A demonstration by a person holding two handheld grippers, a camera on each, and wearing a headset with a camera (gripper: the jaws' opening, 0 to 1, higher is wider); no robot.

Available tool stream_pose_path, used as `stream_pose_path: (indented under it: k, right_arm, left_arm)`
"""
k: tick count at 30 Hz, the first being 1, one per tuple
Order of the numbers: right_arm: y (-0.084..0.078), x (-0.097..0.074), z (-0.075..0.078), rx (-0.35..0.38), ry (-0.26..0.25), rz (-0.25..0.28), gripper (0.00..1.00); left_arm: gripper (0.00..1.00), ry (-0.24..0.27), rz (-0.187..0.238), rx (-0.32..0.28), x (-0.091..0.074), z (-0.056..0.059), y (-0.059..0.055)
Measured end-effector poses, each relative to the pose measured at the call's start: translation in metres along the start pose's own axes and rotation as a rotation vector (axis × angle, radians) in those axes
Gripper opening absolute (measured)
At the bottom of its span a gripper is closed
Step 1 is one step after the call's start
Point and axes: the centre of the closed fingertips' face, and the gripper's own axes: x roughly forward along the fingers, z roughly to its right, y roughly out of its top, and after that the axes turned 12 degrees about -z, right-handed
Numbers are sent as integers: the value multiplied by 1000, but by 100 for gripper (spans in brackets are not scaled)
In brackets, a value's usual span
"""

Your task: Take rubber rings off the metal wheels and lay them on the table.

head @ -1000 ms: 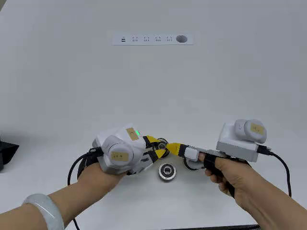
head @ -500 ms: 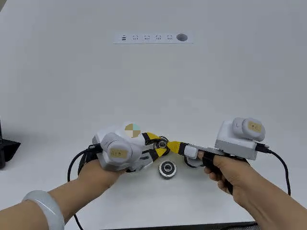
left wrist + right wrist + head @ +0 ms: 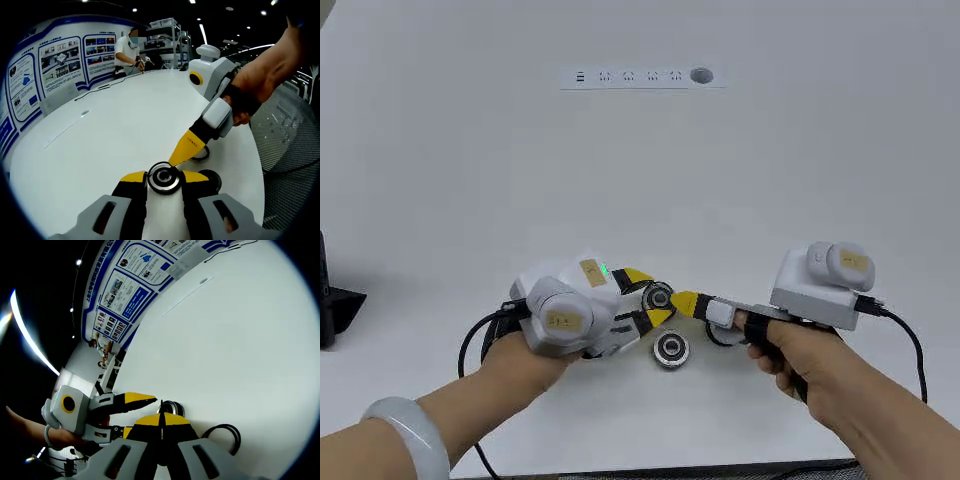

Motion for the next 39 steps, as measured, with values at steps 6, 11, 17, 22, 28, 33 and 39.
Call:
stream_pose_path:
  k: [6, 11, 17, 22, 28, 33, 39]
  right_arm:
    - [0, -1, -3, -2, 9, 2, 2]
    - [-1, -3, -8, -4, 19, 7, 2]
    - [-1, -8, -15, -4, 38, 18, 2]
    - [-2, -15, -21, 2, 56, 32, 2]
    - [-8, -23, -24, 20, 70, 50, 2]
    - [-11, -35, -20, 38, 68, 74, 2]
    - [-14, -54, 2, 78, 25, 104, 2]
  left_arm:
    - [32, 0, -2, -8, 0, 0, -2]
    - [39, 5, -2, -16, -1, 0, -4]
    - [43, 9, -5, -24, -2, 0, -6]
    - [46, 9, 0, -31, -5, 1, -7]
    - [47, 9, 17, -45, -11, 3, -6]
    - [49, 9, 25, -54, -16, 3, -9]
    - [49, 11, 12, -64, -19, 4, -18]
